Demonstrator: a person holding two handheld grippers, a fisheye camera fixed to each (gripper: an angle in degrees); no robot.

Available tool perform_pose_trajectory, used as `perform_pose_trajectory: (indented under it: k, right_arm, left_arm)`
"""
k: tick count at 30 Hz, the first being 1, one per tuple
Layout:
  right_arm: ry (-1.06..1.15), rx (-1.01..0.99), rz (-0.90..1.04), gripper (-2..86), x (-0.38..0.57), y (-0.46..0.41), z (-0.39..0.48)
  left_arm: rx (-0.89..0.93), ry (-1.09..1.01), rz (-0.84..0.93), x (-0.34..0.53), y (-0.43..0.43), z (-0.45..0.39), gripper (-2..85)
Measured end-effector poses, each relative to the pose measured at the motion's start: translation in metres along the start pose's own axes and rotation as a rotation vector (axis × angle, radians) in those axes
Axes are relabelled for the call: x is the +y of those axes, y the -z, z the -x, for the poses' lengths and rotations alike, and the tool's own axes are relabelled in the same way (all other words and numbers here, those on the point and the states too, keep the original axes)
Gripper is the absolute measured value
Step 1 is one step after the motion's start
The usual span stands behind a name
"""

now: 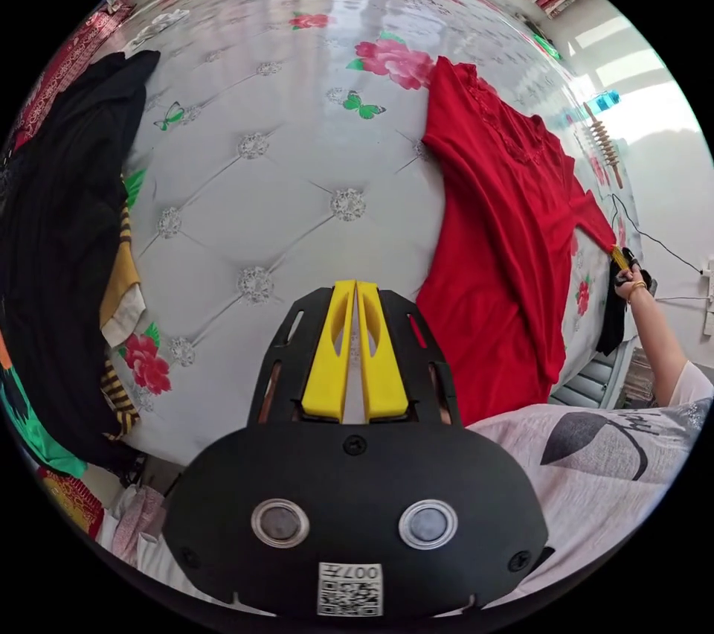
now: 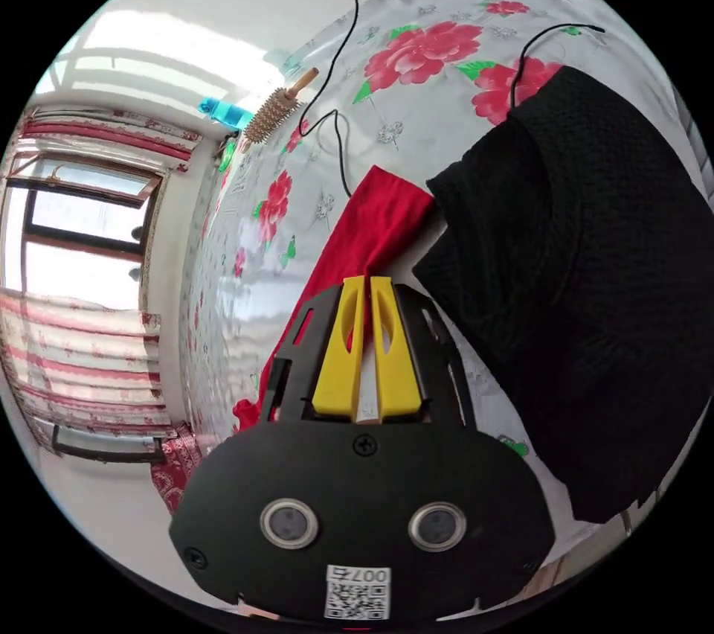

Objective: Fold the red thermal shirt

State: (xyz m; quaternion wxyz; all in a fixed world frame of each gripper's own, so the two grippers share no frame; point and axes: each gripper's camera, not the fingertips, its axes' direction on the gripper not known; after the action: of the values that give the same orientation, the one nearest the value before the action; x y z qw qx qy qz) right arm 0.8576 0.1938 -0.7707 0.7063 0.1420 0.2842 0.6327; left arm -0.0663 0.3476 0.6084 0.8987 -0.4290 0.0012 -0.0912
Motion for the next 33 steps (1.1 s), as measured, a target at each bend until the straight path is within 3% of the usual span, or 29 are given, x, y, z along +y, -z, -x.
perform_pose_trajectory:
  k: [4,7,11,15,19,23,30,33]
  right_arm:
    - [0.306,-0.136,0.039,-0.1,0.030,0.027,0.092]
    - [0.676,-0.257,0.103,-0.2,0.105,0.053,0.204]
    - [1.265,-0.399,0.222,-0.2,0.299,0.095,0.336]
    - [1.703,-0.392,0.400,-0.2,0.525,0.101,0.371]
    - [1.799,-0.288,0.639,-0.2,0.686,0.050,0.331]
    - [1.814,-0.002,0.913,-0.1,0.812,-0.021,0.265]
    - [1.742,0.066,0.816,-0.1,0.845,-0.016,0.271]
    - [1.609,-0.031,0.707,-0.2,0.826,0.003,0.293]
  left_arm:
    - [-0.025,-0.038,-0.009,0.019,0.016,0.004,-1.0]
    - [-0.024,-0.035,-0.023,0.036,0.026,0.012,-1.0]
    - [0.044,0.010,-0.066,0.060,0.040,0.026,-1.0]
    - [0.084,0.000,-0.104,0.083,0.050,0.031,-1.0]
    - [0.109,-0.049,-0.128,0.109,0.053,0.030,-1.0]
    - [0.110,-0.165,-0.125,0.130,0.055,0.017,-0.9]
    - [0.097,-0.446,-0.101,0.152,0.055,-0.026,0.8]
    - [0.153,-0.529,-0.099,0.154,0.057,-0.045,3.7]
